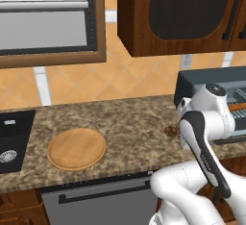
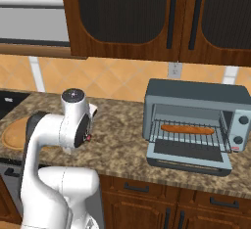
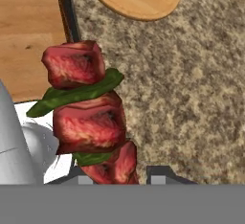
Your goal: Pick up the kebab skewer and baguette bread, and place them inside the toaster oven. Close the toaster oven door and start by setting the timer.
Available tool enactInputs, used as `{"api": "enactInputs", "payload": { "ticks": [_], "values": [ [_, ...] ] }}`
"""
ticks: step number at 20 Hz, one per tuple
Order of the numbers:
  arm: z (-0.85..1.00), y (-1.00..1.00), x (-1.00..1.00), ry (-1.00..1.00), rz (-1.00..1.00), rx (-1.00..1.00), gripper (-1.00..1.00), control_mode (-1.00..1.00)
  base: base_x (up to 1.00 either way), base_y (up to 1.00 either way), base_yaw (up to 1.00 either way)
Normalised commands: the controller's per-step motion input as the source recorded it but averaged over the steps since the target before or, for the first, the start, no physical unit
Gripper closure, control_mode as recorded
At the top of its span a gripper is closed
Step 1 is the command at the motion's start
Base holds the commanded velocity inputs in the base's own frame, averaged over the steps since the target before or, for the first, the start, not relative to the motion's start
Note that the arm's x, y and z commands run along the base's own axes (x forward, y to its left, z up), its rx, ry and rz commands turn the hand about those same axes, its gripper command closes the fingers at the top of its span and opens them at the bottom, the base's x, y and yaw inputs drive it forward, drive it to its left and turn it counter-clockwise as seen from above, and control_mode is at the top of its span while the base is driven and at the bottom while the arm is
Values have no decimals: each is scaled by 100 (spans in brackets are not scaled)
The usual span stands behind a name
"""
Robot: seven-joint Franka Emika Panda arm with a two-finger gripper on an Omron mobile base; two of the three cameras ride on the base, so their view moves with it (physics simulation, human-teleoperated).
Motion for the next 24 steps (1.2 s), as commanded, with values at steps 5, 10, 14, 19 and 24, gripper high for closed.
{"api": "enactInputs", "payload": {
  "ticks": [5,10,14,19,24],
  "values": [
    [35,-100,2,0,10,0,100,-100,0,0,0],
    [25,-100,0,-1,3,-8,100,-100,0,0,0],
    [26,-100,0,0,0,-17,100,-100,0,0,0],
    [3,-89,13,0,-3,-25,100,-100,0,0,0],
    [0,-74,37,0,-11,-24,100,-100,0,0,0]
  ]
}}
